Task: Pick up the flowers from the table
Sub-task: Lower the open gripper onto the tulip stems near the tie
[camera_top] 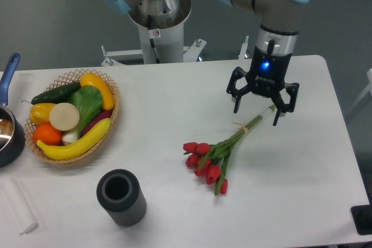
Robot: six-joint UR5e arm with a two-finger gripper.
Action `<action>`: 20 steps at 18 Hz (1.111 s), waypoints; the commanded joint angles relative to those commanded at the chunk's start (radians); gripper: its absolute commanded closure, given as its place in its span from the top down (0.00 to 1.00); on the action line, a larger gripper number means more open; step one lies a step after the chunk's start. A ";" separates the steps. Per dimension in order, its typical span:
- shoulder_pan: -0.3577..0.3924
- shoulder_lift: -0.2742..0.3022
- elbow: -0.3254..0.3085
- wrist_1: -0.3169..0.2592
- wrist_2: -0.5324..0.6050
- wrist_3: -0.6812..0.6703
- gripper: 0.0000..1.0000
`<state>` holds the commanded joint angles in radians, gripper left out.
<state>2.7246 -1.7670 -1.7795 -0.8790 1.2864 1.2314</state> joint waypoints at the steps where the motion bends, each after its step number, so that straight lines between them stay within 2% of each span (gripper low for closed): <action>1: -0.018 -0.006 0.002 -0.006 0.040 0.046 1.00; 5: -0.039 -0.046 -0.005 -0.011 0.088 0.083 1.00; 8: -0.081 -0.086 -0.014 -0.009 0.163 0.129 1.00; 13: -0.111 -0.144 -0.012 -0.008 0.162 0.118 1.00; 20: -0.106 -0.186 -0.014 -0.006 0.169 0.131 1.00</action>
<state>2.6185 -1.9527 -1.7932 -0.8851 1.4557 1.3622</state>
